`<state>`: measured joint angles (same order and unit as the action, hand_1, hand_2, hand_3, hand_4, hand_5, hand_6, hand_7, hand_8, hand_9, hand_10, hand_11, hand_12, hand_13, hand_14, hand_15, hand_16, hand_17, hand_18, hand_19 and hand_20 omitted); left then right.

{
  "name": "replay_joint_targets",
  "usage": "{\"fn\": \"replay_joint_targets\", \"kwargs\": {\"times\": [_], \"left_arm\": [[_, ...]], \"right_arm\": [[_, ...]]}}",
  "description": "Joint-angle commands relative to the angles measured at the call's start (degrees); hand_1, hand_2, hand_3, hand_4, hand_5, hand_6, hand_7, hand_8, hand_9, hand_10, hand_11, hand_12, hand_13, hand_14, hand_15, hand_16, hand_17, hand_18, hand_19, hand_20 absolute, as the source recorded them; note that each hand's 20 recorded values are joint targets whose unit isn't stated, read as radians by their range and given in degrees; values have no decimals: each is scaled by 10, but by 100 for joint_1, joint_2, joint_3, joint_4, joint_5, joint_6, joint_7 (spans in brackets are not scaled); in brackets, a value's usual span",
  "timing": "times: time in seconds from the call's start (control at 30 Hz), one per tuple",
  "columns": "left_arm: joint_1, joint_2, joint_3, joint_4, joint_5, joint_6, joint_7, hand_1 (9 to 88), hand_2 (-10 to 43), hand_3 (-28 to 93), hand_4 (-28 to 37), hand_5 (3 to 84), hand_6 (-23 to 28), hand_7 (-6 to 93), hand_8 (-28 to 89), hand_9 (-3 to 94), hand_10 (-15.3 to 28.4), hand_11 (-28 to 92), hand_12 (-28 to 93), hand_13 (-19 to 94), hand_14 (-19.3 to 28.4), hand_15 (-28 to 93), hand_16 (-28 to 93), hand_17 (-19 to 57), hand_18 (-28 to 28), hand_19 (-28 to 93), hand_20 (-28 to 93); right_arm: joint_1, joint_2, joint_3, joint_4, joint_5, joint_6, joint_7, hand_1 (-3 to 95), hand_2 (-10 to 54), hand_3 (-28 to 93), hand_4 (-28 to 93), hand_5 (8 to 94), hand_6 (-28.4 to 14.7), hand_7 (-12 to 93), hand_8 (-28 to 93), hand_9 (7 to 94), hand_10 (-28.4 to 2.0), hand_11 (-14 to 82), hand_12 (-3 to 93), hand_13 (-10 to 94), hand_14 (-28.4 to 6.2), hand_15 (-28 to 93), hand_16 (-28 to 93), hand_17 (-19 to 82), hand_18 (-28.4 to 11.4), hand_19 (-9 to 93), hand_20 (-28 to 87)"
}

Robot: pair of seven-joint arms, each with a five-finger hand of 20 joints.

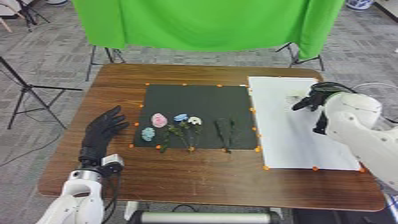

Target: Arrange flowers

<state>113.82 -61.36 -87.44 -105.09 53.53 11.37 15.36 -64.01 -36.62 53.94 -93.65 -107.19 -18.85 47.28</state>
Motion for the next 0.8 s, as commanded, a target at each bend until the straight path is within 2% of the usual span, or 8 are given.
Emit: {"fn": "replay_joint_targets", "kwargs": {"times": [0.03, 0.1, 0.2, 0.3, 0.37, 0.5, 0.57, 0.8], "left_arm": [[193, -32, 96, 91, 10, -94, -250, 204, -10, 709, -283, 437, -17, 149, -83, 440, 125, 182, 112, 376, 169, 305, 3, 60, 152, 110, 204], [188, -35, 102, 94, -3, -74, -228, 204, -10, 709, -283, 437, -17, 148, -83, 440, 125, 182, 112, 376, 169, 305, 3, 61, 152, 110, 203], [161, -41, 106, 107, 3, -71, -220, 205, -9, 709, -283, 438, -16, 147, -83, 440, 126, 182, 112, 376, 169, 306, 3, 60, 152, 110, 204], [144, -55, 123, 112, 0, -71, -197, 205, -8, 709, -283, 438, -16, 148, -82, 440, 126, 183, 111, 376, 169, 306, 3, 60, 152, 111, 204], [129, -64, 136, 122, -6, -81, -199, 206, -6, 707, -283, 437, -16, 148, -82, 440, 125, 183, 111, 376, 169, 306, 3, 60, 152, 111, 204], [141, -67, 124, 115, -7, -75, -205, 205, -6, 709, -283, 437, -16, 147, -83, 440, 125, 183, 111, 376, 169, 306, 3, 60, 152, 111, 203], [153, -61, 108, 105, -13, -51, -212, 204, -7, 711, -283, 436, -14, 148, -83, 440, 125, 183, 111, 375, 169, 306, 2, 60, 151, 111, 203], [165, -32, 88, 95, -22, -31, -215, 203, -6, 711, -283, 434, -8, 143, -81, 440, 124, 182, 111, 376, 169, 307, 2, 60, 151, 112, 203]], "right_arm": [[-489, -46, -11, 81, -161, 355, 82, 252, -95, 623, -183, 376, 5, 64, -58, 423, -233, 42, 92, 864, -58, 561, 253, 589, -160, 932, 411], [-551, -42, -104, 84, -331, 711, 1, 280, -95, 634, -180, 402, 9, 84, -66, 450, -221, 50, 97, 873, -51, 563, 253, 601, -153, 932, 413], [-556, -40, -365, 134, -634, 1567, -111, 344, -95, 661, -187, 463, 17, 121, -89, 518, -192, 65, 115, 894, -37, 575, 257, 624, -144, 932, 445], [-545, -37, -569, 184, -821, 2218, -230, 433, -95, 682, -199, 569, 24, 167, -113, 641, -157, 118, 146, 924, -20, 592, 263, 656, -134, 932, 496], [-527, -23, -641, 186, -848, 2450, -268, 498, -95, 646, -205, 646, 14, 179, -39, 718, -136, 155, 163, 933, -16, 603, 267, 668, -132, 932, 517], [-464, 6, -565, 129, -874, 2662, -311, 590, -92, 622, -206, 766, -1, 191, 33, 862, -108, 113, 296, 937, -10, 639, 257, 689, -131, 932, 543], [-421, 54, -434, 2, -850, 2675, -326, 607, -94, 625, -210, 789, -9, 189, 39, 888, -99, 88, 329, 937, -5, 651, 244, 692, -129, 932, 547], [135, 230, -229, -758, -756, 3105, -577, 617, -95, 630, -205, 805, -19, 178, 42, 898, -104, 79, 332, 937, -2, 657, 245, 700, -122, 932, 548]]}}
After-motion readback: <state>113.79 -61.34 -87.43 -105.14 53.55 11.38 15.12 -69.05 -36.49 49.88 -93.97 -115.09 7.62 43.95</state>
